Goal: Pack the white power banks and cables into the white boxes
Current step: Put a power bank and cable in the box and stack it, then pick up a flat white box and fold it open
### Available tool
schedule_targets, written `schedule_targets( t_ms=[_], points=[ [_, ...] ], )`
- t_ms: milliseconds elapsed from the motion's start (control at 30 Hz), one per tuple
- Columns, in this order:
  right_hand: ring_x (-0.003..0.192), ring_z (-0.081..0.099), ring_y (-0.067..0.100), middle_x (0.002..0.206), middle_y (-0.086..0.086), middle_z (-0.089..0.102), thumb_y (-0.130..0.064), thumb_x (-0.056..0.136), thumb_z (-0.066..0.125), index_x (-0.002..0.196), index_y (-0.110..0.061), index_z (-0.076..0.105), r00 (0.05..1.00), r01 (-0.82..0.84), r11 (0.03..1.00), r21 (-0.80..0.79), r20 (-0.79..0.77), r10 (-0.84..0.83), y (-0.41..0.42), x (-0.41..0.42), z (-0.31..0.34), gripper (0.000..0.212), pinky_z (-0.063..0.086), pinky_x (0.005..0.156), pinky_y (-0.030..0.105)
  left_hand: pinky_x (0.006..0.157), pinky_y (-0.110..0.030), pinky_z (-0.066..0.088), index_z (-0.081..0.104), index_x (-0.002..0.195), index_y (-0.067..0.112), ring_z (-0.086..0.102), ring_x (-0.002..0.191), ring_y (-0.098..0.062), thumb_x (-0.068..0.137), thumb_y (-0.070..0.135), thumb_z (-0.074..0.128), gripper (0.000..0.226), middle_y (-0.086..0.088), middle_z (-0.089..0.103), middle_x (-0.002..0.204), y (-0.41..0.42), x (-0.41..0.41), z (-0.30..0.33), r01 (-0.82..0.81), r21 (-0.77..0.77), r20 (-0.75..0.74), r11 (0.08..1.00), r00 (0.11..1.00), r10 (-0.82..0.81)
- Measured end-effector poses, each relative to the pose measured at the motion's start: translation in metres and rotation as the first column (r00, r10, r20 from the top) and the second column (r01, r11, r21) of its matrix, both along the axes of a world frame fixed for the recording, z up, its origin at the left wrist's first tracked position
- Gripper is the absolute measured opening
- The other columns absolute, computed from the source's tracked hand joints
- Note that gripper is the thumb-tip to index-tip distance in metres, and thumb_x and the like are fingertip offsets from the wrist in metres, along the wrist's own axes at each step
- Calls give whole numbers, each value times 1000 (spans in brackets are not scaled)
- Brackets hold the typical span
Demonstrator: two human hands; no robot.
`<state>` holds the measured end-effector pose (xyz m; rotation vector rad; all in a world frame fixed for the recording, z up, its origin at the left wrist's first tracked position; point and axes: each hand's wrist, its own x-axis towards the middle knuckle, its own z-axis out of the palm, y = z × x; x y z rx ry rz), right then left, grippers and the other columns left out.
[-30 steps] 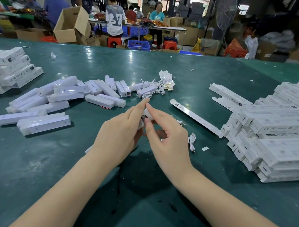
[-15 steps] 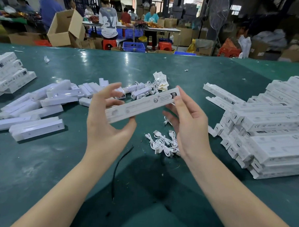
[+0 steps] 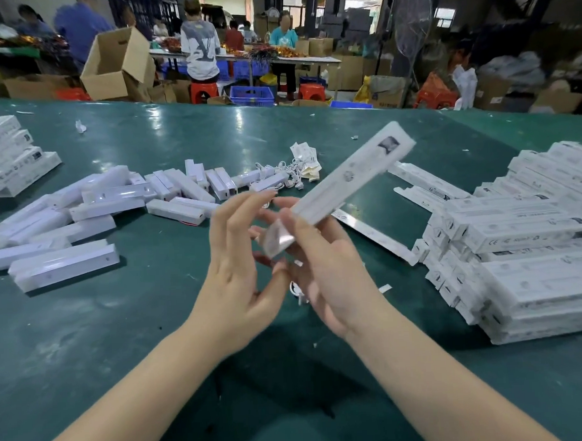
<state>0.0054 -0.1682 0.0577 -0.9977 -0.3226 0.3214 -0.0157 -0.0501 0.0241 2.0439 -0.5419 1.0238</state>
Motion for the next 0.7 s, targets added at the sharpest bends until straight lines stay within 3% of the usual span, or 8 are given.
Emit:
schedule_targets(
  t_ms=[133,233,333,433,567,700],
  points=[
    [81,71,25,101,17,71,-16,98,57,106,-10,56,963,248,929,273,-172,-207,-15,11,20,10,59,64,28,93,-29,45,30,139,20,42,119,-21,82,11,49,60,9,31,132,7,1,1,-19,-51,41,999,999,22],
    [71,70,15,84,6,67,-4,88,67,97,-10,58,918,388,852,351,-224,-326,-33,13,32,14,57,65,22,89,-36,48,32,138,17,44,115,-21,84,13,47,56,8,33,130,12,4,-1,-40,-47,10,998,999,41],
    [73,69,8,74,-1,67,4,67,74,98,-10,52,925,379,888,259,-141,-354,-57,-1,28,41,55,72,18,88,-35,49,31,136,25,46,114,-21,86,12,46,53,2,41,125,13,7,-2,-43,-113,-60,993,998,37],
    [73,71,8,69,-2,69,5,57,73,97,-10,52,914,398,899,181,-159,-373,-83,-17,17,48,55,72,18,84,-25,47,33,133,29,48,113,-18,85,6,48,56,2,45,120,11,7,-1,-39,-140,-110,989,994,24],
    [73,70,12,74,4,67,5,68,67,88,-5,56,872,472,868,154,-225,-434,-111,-25,4,25,57,70,20,80,-14,44,36,130,32,53,104,-15,85,6,47,53,5,50,115,10,7,-4,-14,-160,-161,987,987,-12],
    [85,74,22,88,16,73,1,92,56,105,0,55,827,533,840,99,-271,-493,-125,-32,-8,13,57,67,19,75,-11,43,42,129,31,58,95,-16,88,-6,50,56,13,55,108,9,6,-10,24,-170,-235,985,970,-64]
  ],
)
